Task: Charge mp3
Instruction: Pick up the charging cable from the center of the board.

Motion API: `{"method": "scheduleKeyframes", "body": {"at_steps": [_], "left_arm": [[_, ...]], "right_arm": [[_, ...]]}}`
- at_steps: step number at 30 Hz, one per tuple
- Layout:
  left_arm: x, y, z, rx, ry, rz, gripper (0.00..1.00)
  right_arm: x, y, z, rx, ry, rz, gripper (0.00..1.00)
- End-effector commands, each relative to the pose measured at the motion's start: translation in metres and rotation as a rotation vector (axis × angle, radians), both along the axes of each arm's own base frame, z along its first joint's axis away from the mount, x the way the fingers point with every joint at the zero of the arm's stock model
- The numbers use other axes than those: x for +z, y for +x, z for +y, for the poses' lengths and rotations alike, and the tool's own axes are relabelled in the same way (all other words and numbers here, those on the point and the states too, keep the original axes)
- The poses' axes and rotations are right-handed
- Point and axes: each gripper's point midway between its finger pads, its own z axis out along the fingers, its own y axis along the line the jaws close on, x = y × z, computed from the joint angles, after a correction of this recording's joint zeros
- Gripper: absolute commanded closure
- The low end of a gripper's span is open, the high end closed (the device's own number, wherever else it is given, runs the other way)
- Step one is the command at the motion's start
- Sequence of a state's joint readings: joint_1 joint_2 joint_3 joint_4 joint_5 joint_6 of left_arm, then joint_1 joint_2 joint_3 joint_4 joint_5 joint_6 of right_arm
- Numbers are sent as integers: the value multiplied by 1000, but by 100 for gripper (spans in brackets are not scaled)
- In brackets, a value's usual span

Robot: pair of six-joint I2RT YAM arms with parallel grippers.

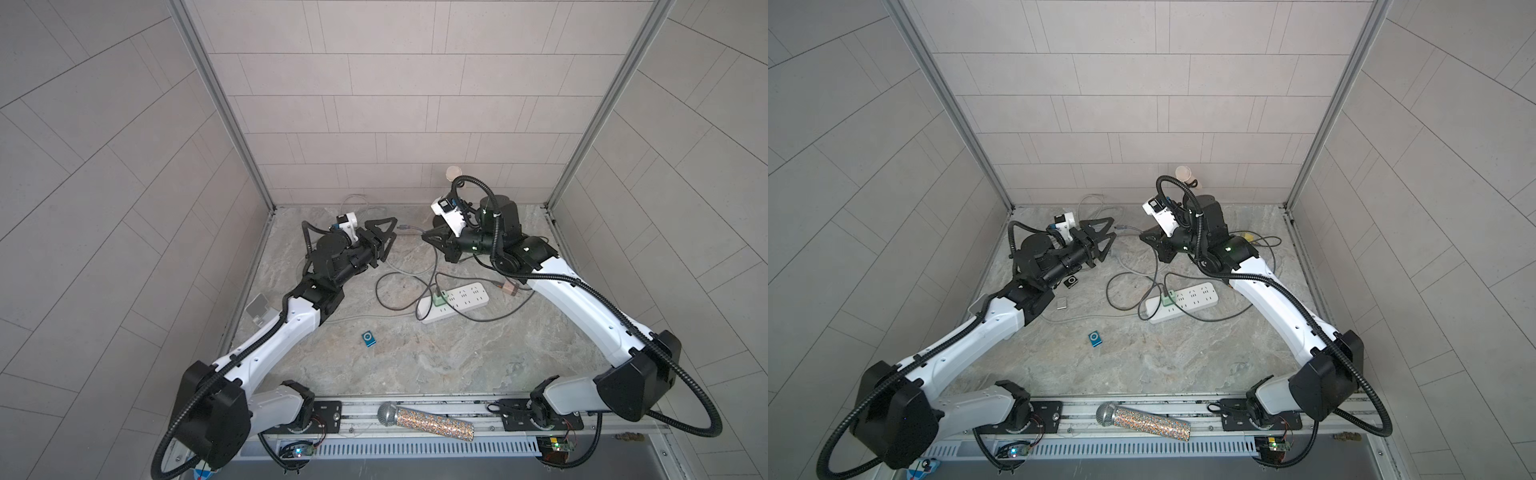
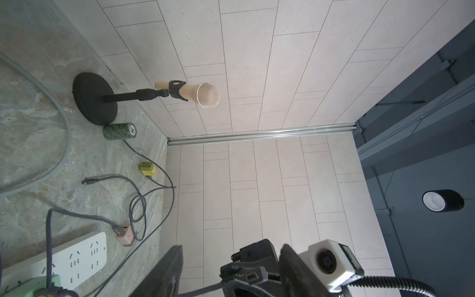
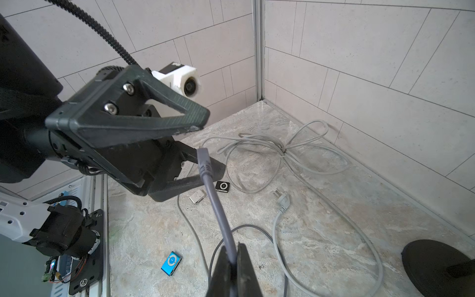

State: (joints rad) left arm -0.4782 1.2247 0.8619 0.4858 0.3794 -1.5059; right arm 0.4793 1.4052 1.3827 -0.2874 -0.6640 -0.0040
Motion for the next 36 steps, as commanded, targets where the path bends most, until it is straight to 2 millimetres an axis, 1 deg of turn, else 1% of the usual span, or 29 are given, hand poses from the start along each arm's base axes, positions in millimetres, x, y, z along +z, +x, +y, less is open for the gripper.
{"method": "scheduleKeyframes", "body": {"at_steps": [1,3,6,10,16,19,23,27,29,32,36], "left_arm": [[25,-2,-10,-46,-111,-12,40],[28,-2,-14,-62,-121,-10,41],[27,-2,-14,-65,-112,1,44],[17,-2,-16,-72,-109,39,49],[12,-2,-20,-96,-105,69,57],[6,-2,-22,-103,-92,92,60],[-1,-2,-24,-114,-79,113,63],[-10,-1,-26,-120,-61,140,66],[-10,-2,-26,-121,-59,143,67],[-13,-3,-27,-127,-54,150,69],[-16,-3,-27,-128,-48,158,75]], "right_arm": [[6,-4,2,15,-11,-59,100],[2,-4,1,14,-21,-57,100],[-2,-5,1,15,-40,-67,100],[-6,-5,-4,-1,-86,-105,100],[-9,-5,-8,-4,-146,-159,100],[-10,-5,-9,-1,-171,-189,100],[-12,-8,-9,10,-213,-242,100],[-17,-15,-6,37,-288,-335,100],[-20,-18,-6,45,-318,-381,100],[-18,-17,-9,33,-336,-429,100],[-19,-16,-11,30,-355,-450,100]]}}
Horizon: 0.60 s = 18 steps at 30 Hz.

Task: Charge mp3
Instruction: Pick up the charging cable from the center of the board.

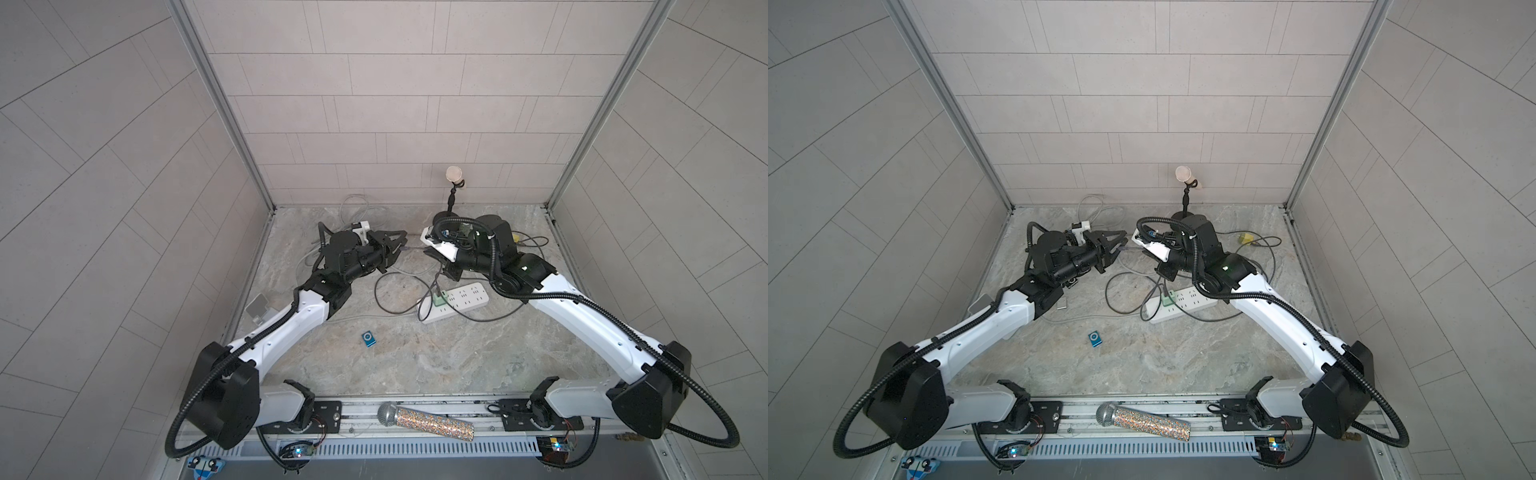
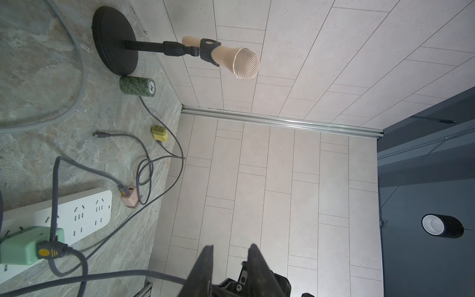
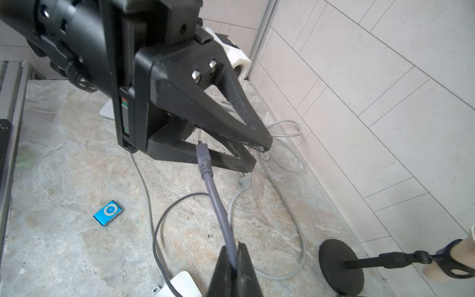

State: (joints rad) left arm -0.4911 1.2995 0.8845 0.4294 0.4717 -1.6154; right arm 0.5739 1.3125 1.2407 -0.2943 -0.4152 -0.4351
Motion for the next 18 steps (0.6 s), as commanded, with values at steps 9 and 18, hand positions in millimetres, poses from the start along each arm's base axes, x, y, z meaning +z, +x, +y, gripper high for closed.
{"method": "scheduleKeyframes", "body": {"at_steps": [9,18], "left_arm": [[16,-3,-7,-44,-27,-12,79],[4,-8,-12,-82,-25,37,64]], "right_arm": [[23,3,-2,5,-63,-212,100],[23,11,-3,-12,-202,-351,100]]}}
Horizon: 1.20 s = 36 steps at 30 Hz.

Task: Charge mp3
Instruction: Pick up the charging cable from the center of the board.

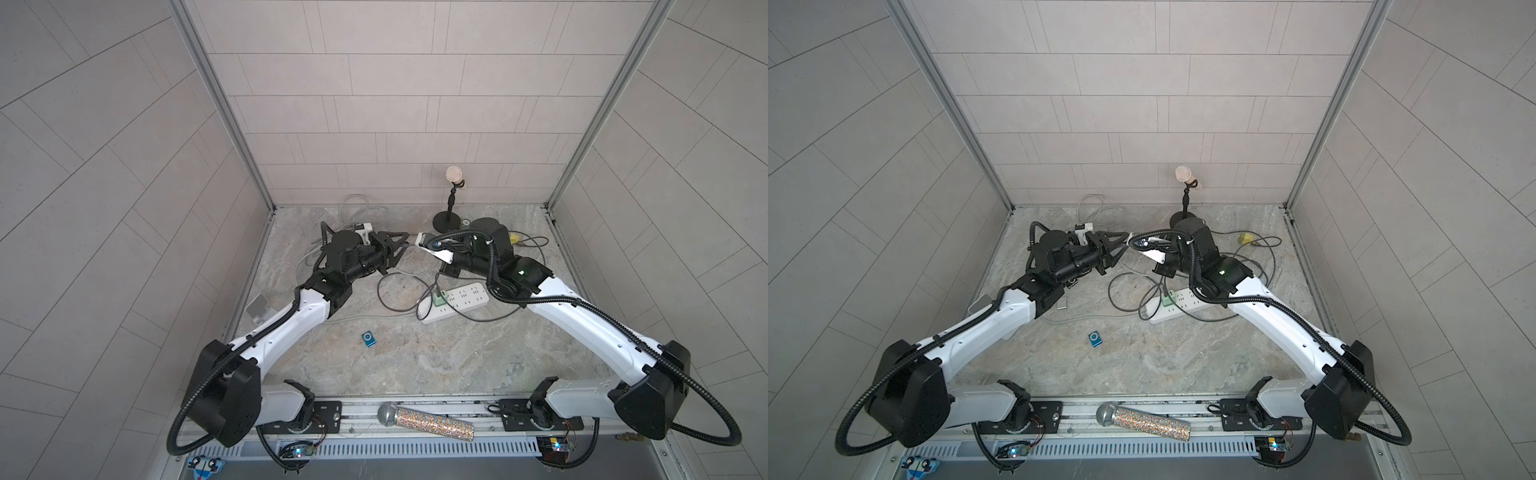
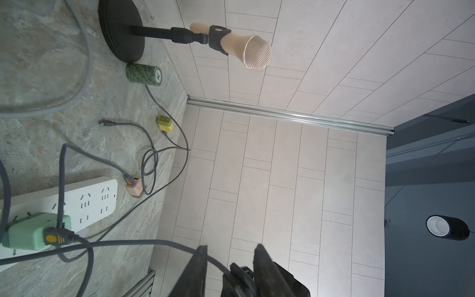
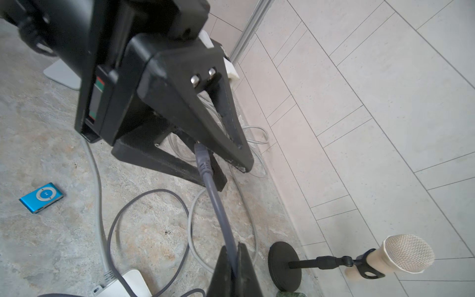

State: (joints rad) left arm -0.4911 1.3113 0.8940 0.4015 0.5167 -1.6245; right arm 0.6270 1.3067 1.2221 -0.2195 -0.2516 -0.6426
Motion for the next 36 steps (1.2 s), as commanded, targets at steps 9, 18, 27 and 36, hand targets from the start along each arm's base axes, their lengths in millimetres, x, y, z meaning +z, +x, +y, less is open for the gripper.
{"method": "scheduleKeyframes", "body": {"at_steps": [9,18,27,36], "left_arm": [[1,1,-8,-48,-19,36,68],[-17,7,-6,-50,-3,79,75],[-23,9,-3,-50,11,88,85],[-16,8,-5,-62,7,61,100]], "right_arm": [[1,0,-2,40,-215,-273,100],[-7,-6,-5,78,-290,-354,100],[-19,-13,-3,130,-348,-388,100],[-18,-13,3,124,-327,-394,100]]}}
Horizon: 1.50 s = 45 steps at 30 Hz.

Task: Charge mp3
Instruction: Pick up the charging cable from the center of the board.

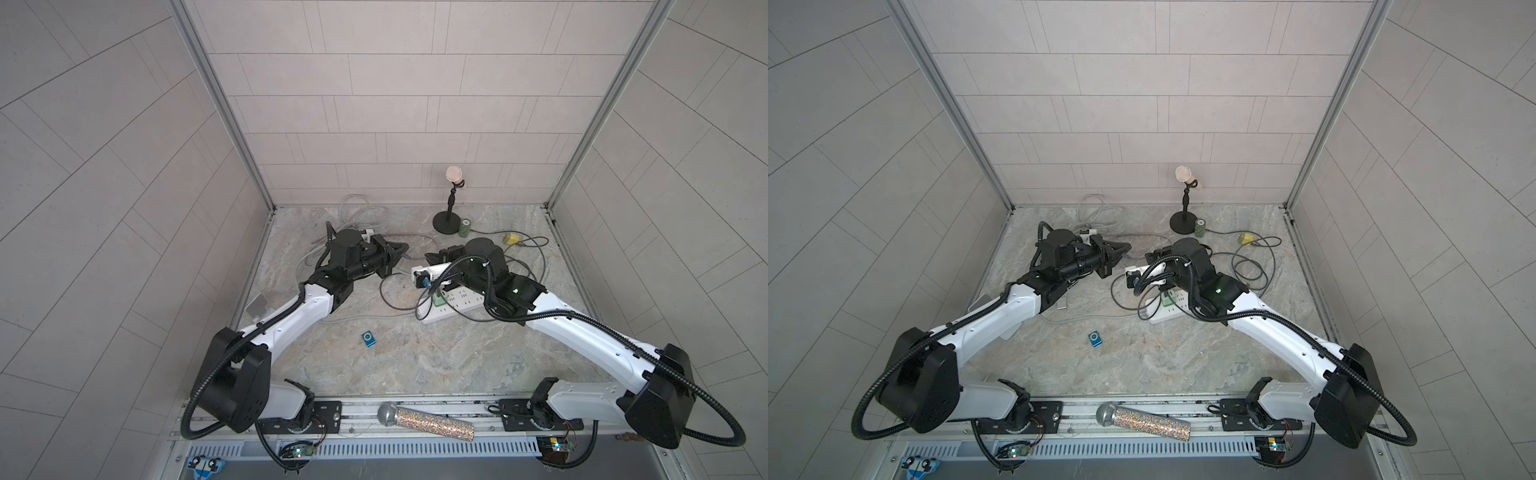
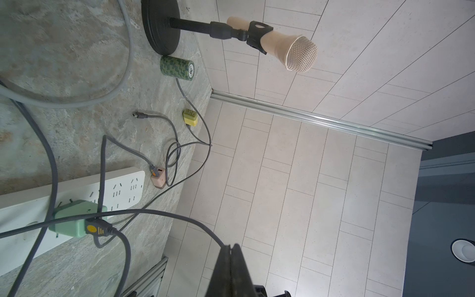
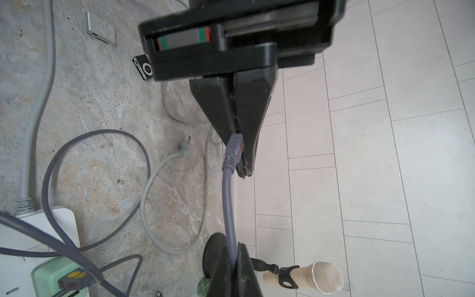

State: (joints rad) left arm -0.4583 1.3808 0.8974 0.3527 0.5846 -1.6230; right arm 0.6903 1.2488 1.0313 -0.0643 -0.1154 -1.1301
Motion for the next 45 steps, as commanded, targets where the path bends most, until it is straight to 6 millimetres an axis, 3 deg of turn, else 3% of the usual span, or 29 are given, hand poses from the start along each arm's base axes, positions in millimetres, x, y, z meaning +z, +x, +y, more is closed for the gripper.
{"method": "scheduleKeyframes", "body": {"at_steps": [1,4,6,9,11,13,15,17,20,26,28,45], "left_arm": [[24,1,-5,-24,-43,-56,100],[35,5,-2,4,-63,-111,100],[46,10,3,47,-80,-176,100],[61,18,13,115,-42,-306,100],[63,23,25,184,26,-388,100],[69,24,40,269,79,-475,100],[71,25,49,334,101,-532,100],[79,25,52,359,98,-591,100],[86,24,50,364,75,-633,100],[87,18,52,377,58,-648,100],[86,17,53,384,55,-644,100],[90,10,49,403,-54,-600,100]], "right_arm": [[18,-3,5,7,63,-27,100],[31,-2,3,-53,185,40,85],[49,-4,1,-103,338,117,59],[87,-5,-16,-271,706,303,37],[106,-5,-40,-451,1038,479,34],[108,-14,-59,-616,1300,705,33],[103,-31,-43,-612,1450,1000,35],[90,-42,-13,-546,1609,1315,37],[85,-41,15,-416,1820,1562,39],[96,-34,49,-347,1808,1637,41],[91,-29,54,-360,1811,1646,42],[76,17,66,-350,1913,1631,49]]}}
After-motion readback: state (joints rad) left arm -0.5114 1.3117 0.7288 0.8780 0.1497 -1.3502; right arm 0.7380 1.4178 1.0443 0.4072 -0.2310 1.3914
